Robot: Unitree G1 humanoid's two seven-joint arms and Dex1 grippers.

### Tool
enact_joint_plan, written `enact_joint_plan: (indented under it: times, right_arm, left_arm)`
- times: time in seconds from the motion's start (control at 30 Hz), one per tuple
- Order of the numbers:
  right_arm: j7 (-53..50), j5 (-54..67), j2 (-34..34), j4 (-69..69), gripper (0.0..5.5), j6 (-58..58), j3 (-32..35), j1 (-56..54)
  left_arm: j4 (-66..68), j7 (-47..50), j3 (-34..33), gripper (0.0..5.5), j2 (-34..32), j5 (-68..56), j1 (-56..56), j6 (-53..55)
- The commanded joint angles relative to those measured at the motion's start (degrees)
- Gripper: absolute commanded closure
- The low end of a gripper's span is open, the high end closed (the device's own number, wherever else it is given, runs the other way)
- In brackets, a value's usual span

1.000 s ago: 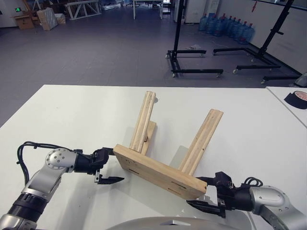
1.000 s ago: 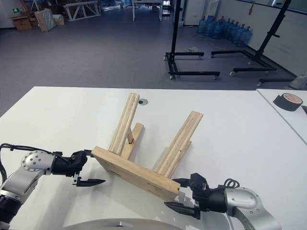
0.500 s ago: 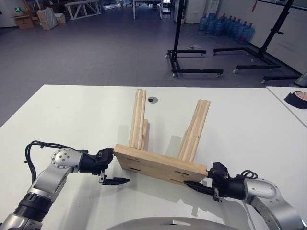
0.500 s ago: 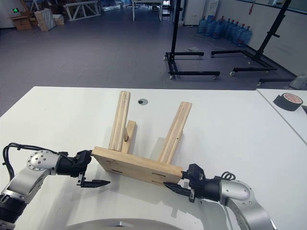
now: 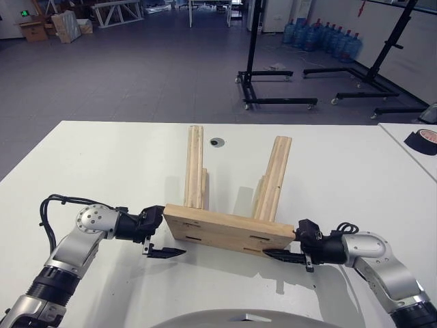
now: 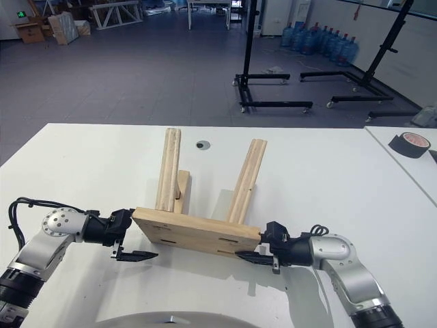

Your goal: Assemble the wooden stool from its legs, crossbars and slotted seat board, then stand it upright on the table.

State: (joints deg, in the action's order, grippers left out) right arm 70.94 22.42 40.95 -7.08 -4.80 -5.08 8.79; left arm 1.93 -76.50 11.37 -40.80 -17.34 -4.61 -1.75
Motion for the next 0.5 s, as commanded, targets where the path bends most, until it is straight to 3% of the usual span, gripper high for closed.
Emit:
enact_joint_plan:
  times: [0.03, 0.3, 0.5]
  right_arm:
    - [1.89, -0.64, 1.77, 1.82, 4.02, -0.66, -0.34, -1.57]
    - [5.16, -0.72, 3.56, 2.64, 4.02, -0.80, -1.28, -2.87]
    - [5.75, -0.64, 4.25, 2.85, 4.02, -0.42, -1.47, -2.64]
  left_arm:
    - [0.42, -0.75, 0.01, 1.50, -0.54, 0.18, 0.55, 0.42]
    - [0.02, 2.59, -0.31, 2.68, 3.35, 0.00, 0.28, -0.37]
    - [-1.32, 1.21, -0.11, 3.62, 2.75, -0.60, 2.14, -0.08]
